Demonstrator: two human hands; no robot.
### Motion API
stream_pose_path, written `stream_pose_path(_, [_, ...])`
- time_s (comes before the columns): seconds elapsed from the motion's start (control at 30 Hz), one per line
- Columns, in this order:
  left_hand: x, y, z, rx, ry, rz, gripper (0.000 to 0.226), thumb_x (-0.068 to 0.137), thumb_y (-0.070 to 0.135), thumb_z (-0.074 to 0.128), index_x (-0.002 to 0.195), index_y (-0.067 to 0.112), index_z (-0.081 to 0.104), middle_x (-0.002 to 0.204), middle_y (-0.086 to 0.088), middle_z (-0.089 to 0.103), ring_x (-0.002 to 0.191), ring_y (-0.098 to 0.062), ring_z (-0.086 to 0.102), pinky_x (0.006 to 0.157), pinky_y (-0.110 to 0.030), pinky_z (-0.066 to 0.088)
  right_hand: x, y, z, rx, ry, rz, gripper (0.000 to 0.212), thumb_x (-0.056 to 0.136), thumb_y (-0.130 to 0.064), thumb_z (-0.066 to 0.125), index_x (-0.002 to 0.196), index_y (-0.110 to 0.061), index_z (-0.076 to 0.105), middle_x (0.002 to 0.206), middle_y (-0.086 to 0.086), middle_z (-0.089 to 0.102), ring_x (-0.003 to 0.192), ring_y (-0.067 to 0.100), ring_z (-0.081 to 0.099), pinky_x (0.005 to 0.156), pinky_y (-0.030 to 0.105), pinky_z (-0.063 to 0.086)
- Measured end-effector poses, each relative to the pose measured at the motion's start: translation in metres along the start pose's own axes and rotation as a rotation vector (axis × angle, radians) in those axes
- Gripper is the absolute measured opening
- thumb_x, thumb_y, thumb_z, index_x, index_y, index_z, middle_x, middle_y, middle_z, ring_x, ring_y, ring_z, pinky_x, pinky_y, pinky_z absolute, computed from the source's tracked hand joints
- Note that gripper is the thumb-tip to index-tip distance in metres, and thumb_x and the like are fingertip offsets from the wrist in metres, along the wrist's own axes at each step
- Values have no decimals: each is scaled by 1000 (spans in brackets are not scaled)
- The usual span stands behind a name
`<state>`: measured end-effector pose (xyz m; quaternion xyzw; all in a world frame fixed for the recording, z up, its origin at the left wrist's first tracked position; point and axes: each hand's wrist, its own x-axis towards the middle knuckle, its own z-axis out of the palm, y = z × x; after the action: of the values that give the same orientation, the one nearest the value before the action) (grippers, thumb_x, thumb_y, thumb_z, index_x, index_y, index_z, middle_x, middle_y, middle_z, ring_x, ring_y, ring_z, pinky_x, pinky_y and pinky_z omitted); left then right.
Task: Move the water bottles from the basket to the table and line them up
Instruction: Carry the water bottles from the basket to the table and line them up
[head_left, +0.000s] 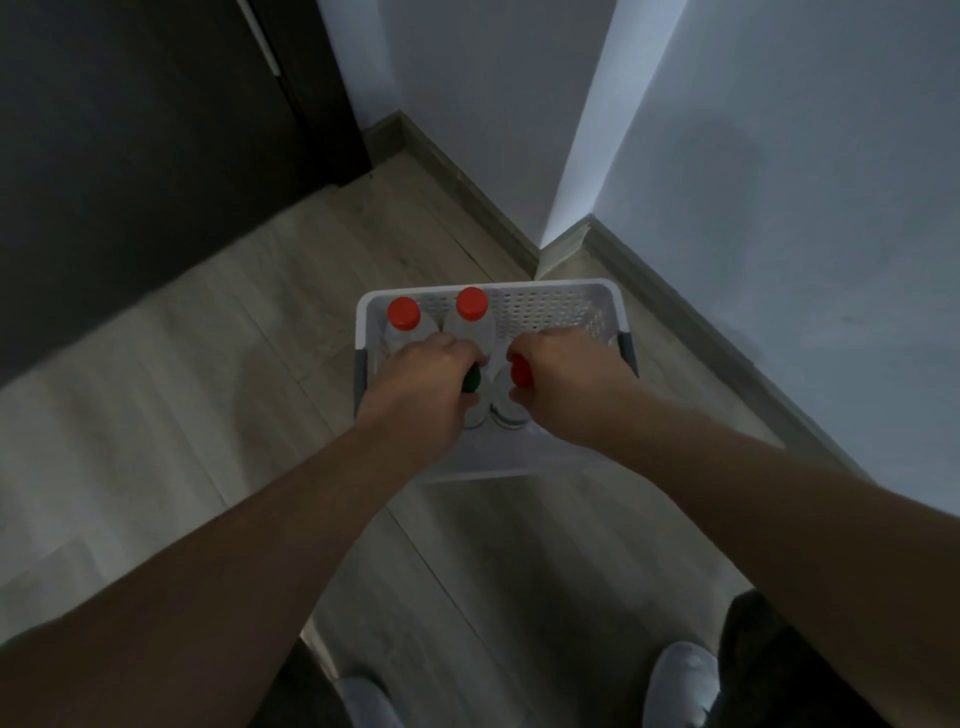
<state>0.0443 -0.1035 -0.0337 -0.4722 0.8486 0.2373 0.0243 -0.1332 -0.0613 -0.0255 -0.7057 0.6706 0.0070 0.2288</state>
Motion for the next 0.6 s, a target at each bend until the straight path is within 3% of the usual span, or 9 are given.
stream_pose_path(0.13, [2, -6, 7, -130, 53, -14, 43, 84, 27, 81, 123, 24, 63, 120, 3, 63, 113, -18, 57, 101, -39, 49, 5, 11, 0, 146, -94, 118, 50, 86, -28, 80, 131, -17, 61, 128, 2, 60, 118, 19, 55, 96, 25, 40])
stream_pose_path(0.27, [5, -15, 19, -314, -21, -184, 68, 68, 33, 93, 124, 27, 54, 119, 10, 58, 112, -13, 56, 98, -37, 50, 12, 26, 16, 355, -227, 279, 81, 71, -23, 93, 142, -21, 53, 141, 2, 57, 132, 23, 51, 110, 37, 41])
stream_pose_path(0.37, [3, -23, 38, -477, -144, -273, 74, 59, 38, 94, 120, 32, 52, 120, 13, 61, 112, -11, 58, 98, -40, 51, 15, 35, 37, 393, -266, 309, 89, 67, -21, 95, 144, -22, 50, 144, 2, 56, 136, 26, 49, 116, 43, 39])
stream_pose_path(0.47, [2, -37, 62, -621, -176, -264, 96, 51, 41, 94, 136, 39, 49, 133, 14, 59, 123, -19, 57, 102, -48, 53, 17, 41, 53, 434, -245, 335, 95, 65, -23, 96, 147, -25, 48, 142, 1, 58, 135, 26, 52, 113, 43, 42])
stream_pose_path(0.53, [6, -43, 69, -551, -162, -315, 97, 62, 33, 95, 145, 27, 46, 137, 4, 58, 123, -22, 58, 103, -42, 51, 19, 45, 59, 458, -216, 350, 94, 66, -23, 96, 147, -24, 48, 141, 2, 60, 132, 26, 54, 109, 39, 43])
stream_pose_path(0.6, [7, -43, 69, -508, -167, -351, 83, 76, 26, 89, 147, 17, 47, 137, -3, 59, 122, -23, 59, 102, -40, 51, 20, 46, 63, 452, -192, 342, 92, 67, -26, 96, 146, -22, 49, 140, 3, 61, 130, 26, 55, 106, 38, 43])
